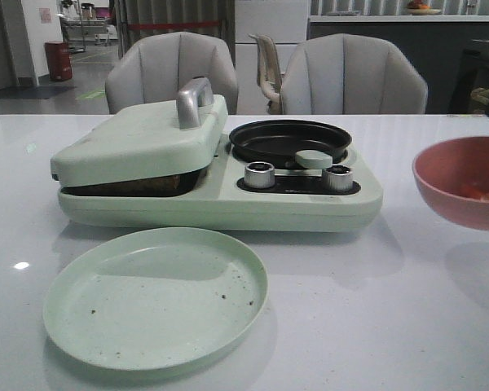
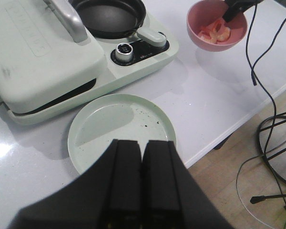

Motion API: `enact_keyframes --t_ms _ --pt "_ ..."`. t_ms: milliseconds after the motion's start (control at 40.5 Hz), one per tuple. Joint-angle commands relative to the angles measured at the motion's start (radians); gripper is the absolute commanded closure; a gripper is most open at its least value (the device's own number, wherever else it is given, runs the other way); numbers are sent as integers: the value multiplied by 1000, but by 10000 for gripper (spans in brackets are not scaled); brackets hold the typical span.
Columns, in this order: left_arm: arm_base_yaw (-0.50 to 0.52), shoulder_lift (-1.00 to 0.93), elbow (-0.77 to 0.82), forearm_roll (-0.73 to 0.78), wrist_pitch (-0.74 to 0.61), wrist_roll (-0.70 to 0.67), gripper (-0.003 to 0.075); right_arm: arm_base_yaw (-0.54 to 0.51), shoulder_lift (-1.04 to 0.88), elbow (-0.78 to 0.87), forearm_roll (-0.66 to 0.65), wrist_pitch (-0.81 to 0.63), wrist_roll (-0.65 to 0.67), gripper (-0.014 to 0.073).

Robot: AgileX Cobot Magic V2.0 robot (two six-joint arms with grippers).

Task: Make breakfast with bread and shrimp
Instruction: 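Grasp the rim of the pink bowl with the right gripper and lift, then tilt the pink bowl over the frying pan to pour the shrimp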

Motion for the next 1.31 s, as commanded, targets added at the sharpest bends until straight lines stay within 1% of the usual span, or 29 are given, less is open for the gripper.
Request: enact_keyframes --t_ms 0,123,222,296,444,568,691,790,987,1209,1283 --pt "-8 -2 -27 -45 -51 1 619 30 -119 -28 -25 -59 -22 558" --pt "-8 -2 -27 -45 -51 1 619 87 -195 -28 -105 -118 -21 557" --pt "-8 -2 -27 -45 -51 1 619 154 -232 -31 -203 -163 -2 550" --pt "-8 -2 -27 -45 -51 1 619 197 -233 -56 -289 -160 65 550" --pt "-8 -2 -27 -45 -51 1 619 308 -213 -132 -539 -150 238 550" --pt "-8 -2 -27 -45 -51 1 619 408 -157 -222 -782 -78 370 550" --pt "-8 -2 -27 -45 -51 1 619 505 -73 -312 -1007 13 461 550" --pt "-8 -2 -27 -45 -51 1 619 559 -13 -372 -1153 58 522 550" --pt "-8 -2 -27 -45 -51 1 619 647 109 -487 -1387 114 602 550" --pt "-8 -2 -27 -45 -51 1 619 692 233 -572 -1581 139 608 550" --pt "-8 -2 -27 -45 -51 1 619 699 274 -597 -1652 168 608 550"
